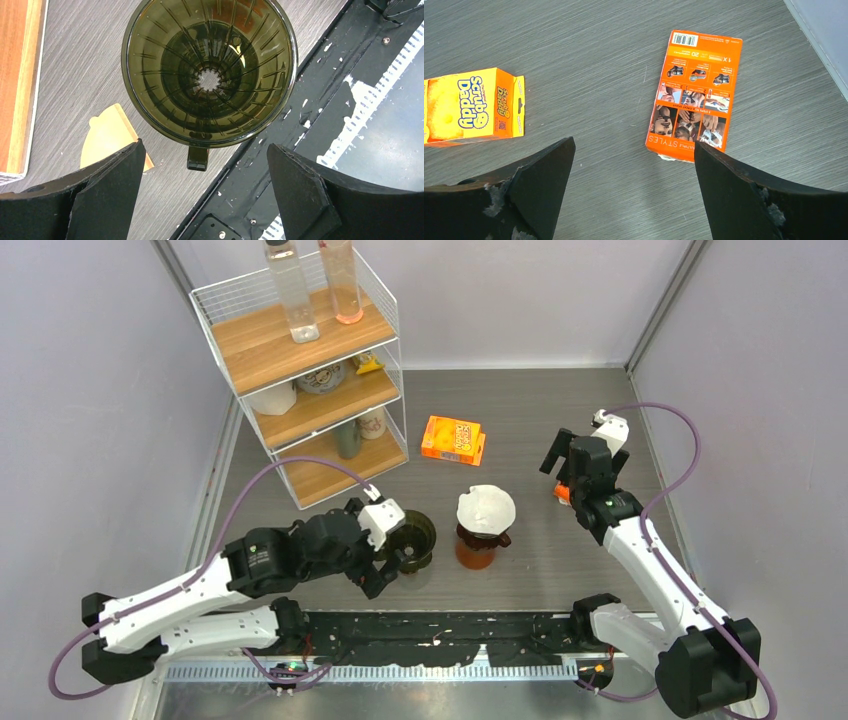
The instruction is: Place the coffee filter in the dripper
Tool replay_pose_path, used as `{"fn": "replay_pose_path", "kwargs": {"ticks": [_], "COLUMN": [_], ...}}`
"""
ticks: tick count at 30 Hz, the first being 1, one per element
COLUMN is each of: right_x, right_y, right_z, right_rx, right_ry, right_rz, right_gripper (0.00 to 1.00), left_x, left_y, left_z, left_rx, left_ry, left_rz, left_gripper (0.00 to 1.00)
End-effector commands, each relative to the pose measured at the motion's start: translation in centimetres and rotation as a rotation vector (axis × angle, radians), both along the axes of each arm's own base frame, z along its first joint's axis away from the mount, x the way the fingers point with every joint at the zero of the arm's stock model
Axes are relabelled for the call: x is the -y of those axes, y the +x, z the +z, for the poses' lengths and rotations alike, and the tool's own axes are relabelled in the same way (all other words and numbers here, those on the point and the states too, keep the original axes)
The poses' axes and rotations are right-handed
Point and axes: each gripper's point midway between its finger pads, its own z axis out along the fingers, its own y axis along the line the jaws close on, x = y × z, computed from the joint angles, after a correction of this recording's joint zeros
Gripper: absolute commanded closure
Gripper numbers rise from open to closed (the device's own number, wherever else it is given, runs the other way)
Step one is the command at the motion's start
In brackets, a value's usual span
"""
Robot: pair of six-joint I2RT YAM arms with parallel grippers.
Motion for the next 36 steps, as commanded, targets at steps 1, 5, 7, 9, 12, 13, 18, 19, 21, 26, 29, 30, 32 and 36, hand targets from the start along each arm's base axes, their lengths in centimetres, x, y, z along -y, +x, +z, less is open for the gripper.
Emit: {"fn": "replay_pose_path", "kwargs": {"ticks": [1, 5, 7, 9, 12, 13, 18, 19, 21, 26, 29, 30, 32, 36], "right_x": [0.1, 0.1, 0.1, 0.2, 0.2, 0.1, 0.0, 0.0, 0.1, 0.1, 0.1, 0.0, 0.0, 0.2], "right_y": [0.4, 0.4, 0.3, 0.3, 0.2, 0.2, 0.2, 0.3, 0.2, 0.2, 0.1, 0.1, 0.1, -0.1], "right_z": [1.5, 1.6, 1.7, 1.8, 1.8, 1.8, 1.7, 1.8, 1.7, 1.8, 1.7, 1.9, 2.0, 2.1], "right_rx": [0.058, 0.060, 0.064, 0.065, 0.065, 0.065, 0.063, 0.064, 0.062, 0.059, 0.055, 0.056, 0.057, 0.061], "right_ry": [0.000, 0.001, 0.001, 0.000, -0.003, -0.003, -0.002, -0.002, -0.004, -0.006, -0.005, -0.005, -0.003, -0.006], "right_rz": [0.003, 0.008, 0.008, 0.007, 0.012, 0.013, 0.022, 0.021, 0.019, 0.018, 0.021, 0.024, 0.027, 0.020], "right_gripper": [0.05, 0.04, 0.04, 0.05, 0.04, 0.05, 0.05, 0.05, 0.05, 0.05, 0.05, 0.05, 0.04, 0.05], "left_x": [0.3, -0.1, -0.3, -0.6, -1.0, -1.2, -2.6, -2.9, -3.7, -7.7, -8.4, -8.4, -9.0, -11.3], "left_y": [0.3, 0.2, 0.1, 0.0, -0.2, -0.3, 0.8, 1.2, 2.2, 5.2, 6.2, 6.6, 7.7, 9.3], "left_z": [1.4, 2.1, 2.5, 3.1, 4.2, 4.7, 6.2, 6.6, 7.4, 9.5, 10.3, 10.2, 9.5, 7.2], "left_rx": [0.030, 0.031, 0.034, 0.042, 0.056, 0.065, 0.130, 0.145, 0.180, 0.266, 0.276, 0.268, 0.236, 0.130], "left_ry": [-0.050, -0.064, -0.077, -0.103, -0.156, -0.180, -0.229, -0.240, -0.262, -0.246, -0.252, -0.251, -0.242, -0.217], "left_rz": [0.005, 0.014, 0.021, 0.027, 0.025, 0.028, 0.107, 0.137, 0.213, 0.514, 0.608, 0.633, 0.714, 0.896], "left_gripper": [0.00, 0.01, 0.00, 0.00, 0.01, 0.01, 0.00, 0.00, 0.00, 0.00, 0.00, 0.00, 0.01, 0.00]}}
